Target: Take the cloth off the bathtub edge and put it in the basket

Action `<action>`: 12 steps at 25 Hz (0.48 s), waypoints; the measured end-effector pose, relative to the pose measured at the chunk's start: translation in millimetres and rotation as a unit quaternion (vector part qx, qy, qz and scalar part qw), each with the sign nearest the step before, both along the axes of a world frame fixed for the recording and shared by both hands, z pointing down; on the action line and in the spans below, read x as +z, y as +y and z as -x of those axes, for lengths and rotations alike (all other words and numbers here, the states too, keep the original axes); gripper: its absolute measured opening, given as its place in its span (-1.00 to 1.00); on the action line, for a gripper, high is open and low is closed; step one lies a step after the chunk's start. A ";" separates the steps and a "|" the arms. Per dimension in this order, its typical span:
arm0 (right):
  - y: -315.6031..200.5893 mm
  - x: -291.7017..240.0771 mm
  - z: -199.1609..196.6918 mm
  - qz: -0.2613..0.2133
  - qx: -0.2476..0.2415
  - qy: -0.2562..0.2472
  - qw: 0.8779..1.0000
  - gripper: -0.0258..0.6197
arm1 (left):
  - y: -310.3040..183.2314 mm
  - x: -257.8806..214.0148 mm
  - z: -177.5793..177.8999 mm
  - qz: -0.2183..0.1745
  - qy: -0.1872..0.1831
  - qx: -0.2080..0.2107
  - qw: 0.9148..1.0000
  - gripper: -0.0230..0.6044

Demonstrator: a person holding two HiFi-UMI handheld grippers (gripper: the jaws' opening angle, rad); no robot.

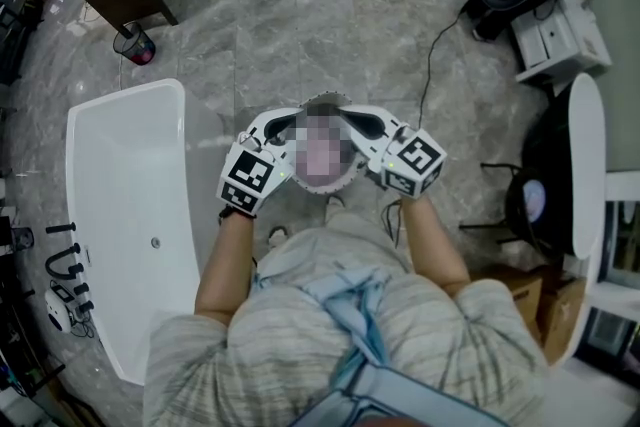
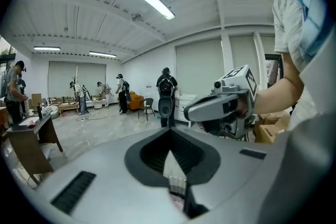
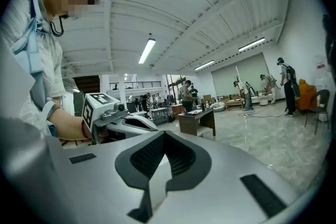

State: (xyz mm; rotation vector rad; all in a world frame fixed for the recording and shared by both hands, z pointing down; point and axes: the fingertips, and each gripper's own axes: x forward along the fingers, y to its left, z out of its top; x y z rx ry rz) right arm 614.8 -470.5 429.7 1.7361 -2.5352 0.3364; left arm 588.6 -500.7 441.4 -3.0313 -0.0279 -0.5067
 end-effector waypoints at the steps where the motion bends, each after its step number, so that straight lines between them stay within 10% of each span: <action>1: 0.9 -3.5 4.0 -0.004 -0.007 0.003 1.000 -0.91 | 0.8 -1.9 1.6 -0.003 0.005 0.001 1.000 -0.92; 12: -0.1 -14.6 23.8 -0.019 -0.009 0.043 0.999 -0.91 | 5.9 -19.6 12.1 -0.008 0.045 0.012 0.999 -0.92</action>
